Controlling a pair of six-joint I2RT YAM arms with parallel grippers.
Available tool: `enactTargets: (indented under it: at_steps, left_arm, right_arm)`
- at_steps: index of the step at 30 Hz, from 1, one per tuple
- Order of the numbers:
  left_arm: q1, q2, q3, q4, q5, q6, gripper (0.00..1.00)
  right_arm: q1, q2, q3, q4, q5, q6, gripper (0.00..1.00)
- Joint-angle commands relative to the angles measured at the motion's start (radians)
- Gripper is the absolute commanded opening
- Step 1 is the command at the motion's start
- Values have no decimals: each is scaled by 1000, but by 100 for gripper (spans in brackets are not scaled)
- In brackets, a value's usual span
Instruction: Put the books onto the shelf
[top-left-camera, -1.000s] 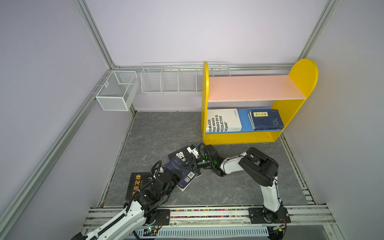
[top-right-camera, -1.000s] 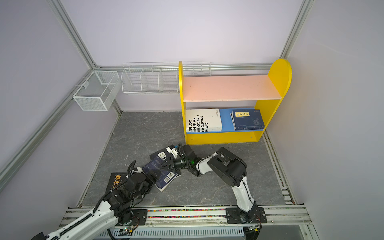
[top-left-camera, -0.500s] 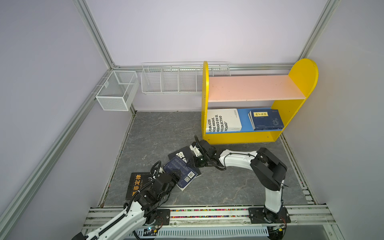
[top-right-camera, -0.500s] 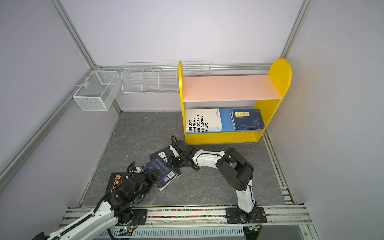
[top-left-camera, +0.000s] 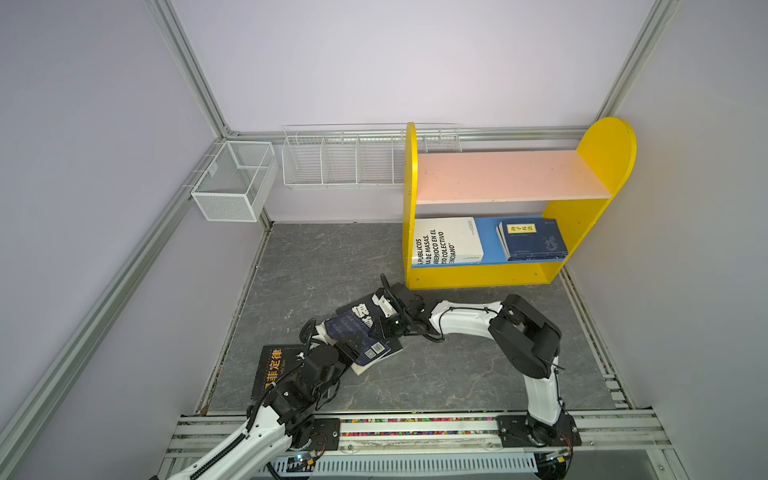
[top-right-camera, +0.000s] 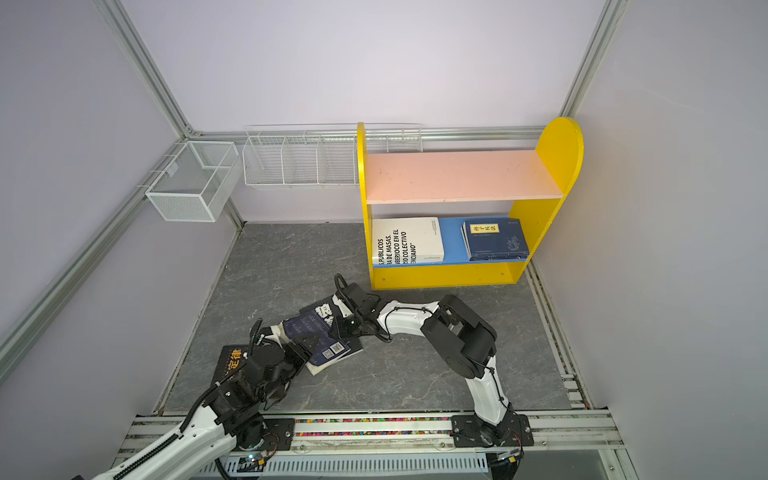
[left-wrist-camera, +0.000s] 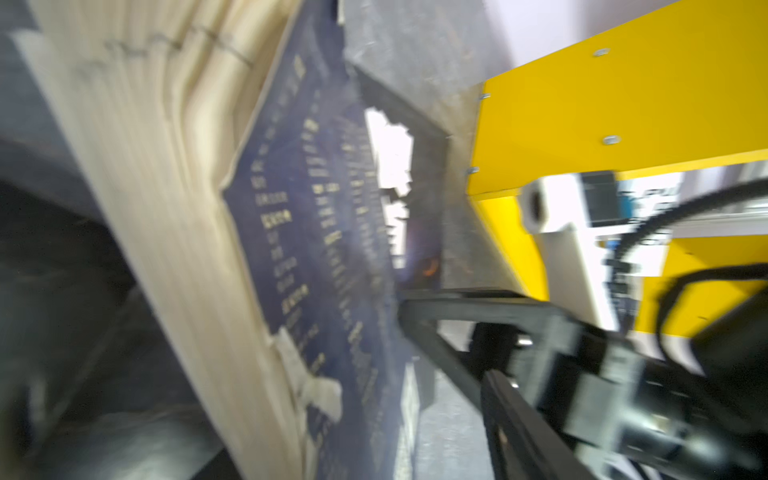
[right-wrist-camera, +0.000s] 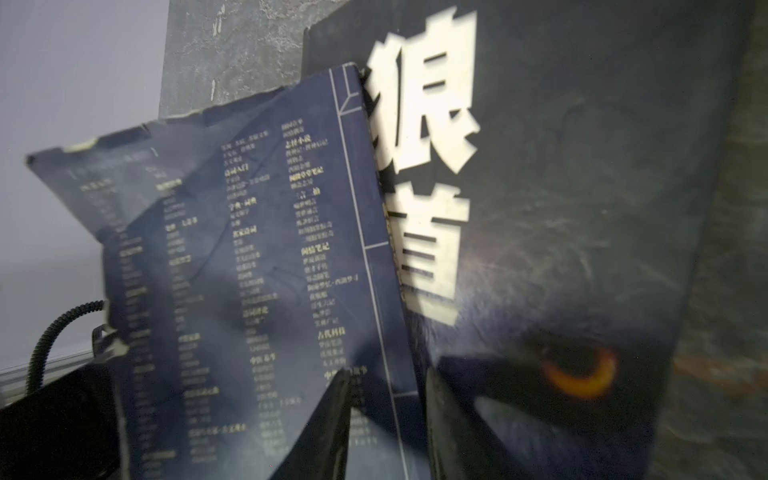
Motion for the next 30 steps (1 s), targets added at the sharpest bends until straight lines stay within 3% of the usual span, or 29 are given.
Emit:
enactTargets:
  at_steps: [1, 7, 11, 19, 26, 30]
  left_arm:
    - [1, -6, 49, 76, 21, 30, 67]
    - [2, 22, 100, 102, 45, 15, 75]
    - [4, 49, 107, 51, 38, -3, 73]
    - [6, 104, 121, -55, 35, -53, 37]
    - [8, 94, 166, -187, 39, -32, 18]
    - [14, 94, 171, -193, 63, -21, 5]
  right_arm:
    - [15, 52, -24, -50, -29, 6, 34]
    - [18, 59, -23, -51, -29, 7, 34]
    - [16, 56, -25, -49, -26, 7, 34]
    - [17, 52, -25, -59, -12, 6, 33]
    - [0, 11, -18, -62, -3, -1, 36]
    - [-29, -36, -14, -40, -30, -9, 43]
